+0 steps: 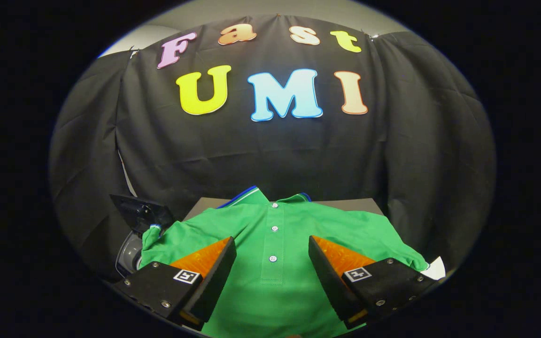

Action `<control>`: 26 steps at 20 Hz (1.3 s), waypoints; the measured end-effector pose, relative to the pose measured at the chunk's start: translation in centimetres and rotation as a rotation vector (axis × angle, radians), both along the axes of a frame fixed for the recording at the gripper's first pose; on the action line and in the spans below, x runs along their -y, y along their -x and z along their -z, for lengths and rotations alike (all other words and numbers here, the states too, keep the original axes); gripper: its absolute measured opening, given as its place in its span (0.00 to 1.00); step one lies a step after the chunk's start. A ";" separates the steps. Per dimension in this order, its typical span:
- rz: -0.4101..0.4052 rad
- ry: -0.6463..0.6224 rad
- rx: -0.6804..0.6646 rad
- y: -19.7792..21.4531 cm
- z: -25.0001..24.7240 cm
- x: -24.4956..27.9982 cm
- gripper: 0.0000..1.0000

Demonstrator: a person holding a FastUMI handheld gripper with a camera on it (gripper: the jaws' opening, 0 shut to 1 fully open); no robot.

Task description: Put the clothes into the washing machine and then close the washing machine lid.

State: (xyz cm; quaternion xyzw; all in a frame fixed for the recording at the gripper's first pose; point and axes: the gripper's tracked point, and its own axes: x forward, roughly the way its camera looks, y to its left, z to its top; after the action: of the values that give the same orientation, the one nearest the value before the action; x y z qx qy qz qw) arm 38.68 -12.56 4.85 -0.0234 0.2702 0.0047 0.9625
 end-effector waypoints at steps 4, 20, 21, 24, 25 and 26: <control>-0.018 0.013 -0.073 -0.9 1.5 0.1 0.96; -0.090 -0.046 -0.172 -1.2 3.3 -0.9 0.66; -0.095 -0.072 -0.173 -1.0 3.3 -1.1 0.54; -0.104 -0.145 -0.187 -1.1 3.3 -1.7 0.22; -0.105 -0.160 -0.191 -0.9 3.3 -1.8 0.13; -0.101 -0.170 -0.191 -0.6 3.1 -1.8 0.10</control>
State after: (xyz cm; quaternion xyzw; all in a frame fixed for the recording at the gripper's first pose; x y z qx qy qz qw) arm 39.29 -10.75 1.79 0.0451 0.3577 0.0781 0.9295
